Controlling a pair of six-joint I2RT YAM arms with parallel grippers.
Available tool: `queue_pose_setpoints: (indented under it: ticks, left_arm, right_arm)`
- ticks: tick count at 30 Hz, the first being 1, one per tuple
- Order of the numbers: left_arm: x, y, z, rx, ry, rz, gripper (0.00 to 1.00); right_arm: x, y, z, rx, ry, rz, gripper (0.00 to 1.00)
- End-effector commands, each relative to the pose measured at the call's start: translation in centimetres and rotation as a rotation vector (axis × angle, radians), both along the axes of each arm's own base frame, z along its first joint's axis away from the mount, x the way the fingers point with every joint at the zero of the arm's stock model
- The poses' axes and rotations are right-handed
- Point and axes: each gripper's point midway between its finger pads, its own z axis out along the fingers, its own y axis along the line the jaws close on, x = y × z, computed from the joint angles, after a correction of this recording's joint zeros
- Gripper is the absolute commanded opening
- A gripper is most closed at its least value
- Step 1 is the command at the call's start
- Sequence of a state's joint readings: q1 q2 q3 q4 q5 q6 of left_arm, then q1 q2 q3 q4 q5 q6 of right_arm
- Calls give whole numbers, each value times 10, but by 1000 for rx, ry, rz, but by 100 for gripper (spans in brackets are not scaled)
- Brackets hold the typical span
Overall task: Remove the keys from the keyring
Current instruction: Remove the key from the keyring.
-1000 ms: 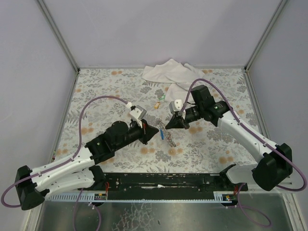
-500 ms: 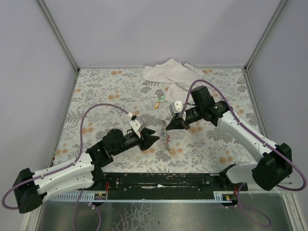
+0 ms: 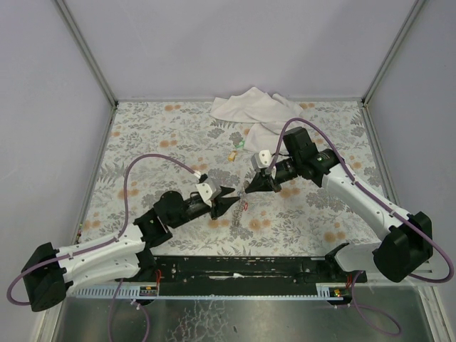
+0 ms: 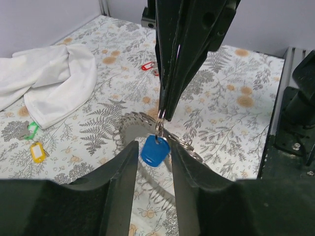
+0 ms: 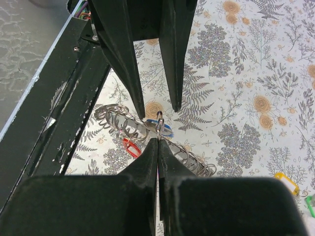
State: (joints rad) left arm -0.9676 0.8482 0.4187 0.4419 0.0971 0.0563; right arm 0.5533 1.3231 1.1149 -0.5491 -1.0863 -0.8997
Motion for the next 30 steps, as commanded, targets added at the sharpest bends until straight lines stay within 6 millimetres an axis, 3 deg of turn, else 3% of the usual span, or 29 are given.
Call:
queue_pose_setpoints:
  ticks: [1,23,30]
  left_arm:
    - [11,-2,16,-14,-96,23,31]
    - [-5,-11,22,-28,-145,-94,18]
    - [-4,-12,16,-7,-129,-96,0]
  right_arm:
    - [-4,3,15,53,-18,41,0]
    - [-5,3,15,56,-13,47,0]
    - [-6,3,16,58,-14,50,0]
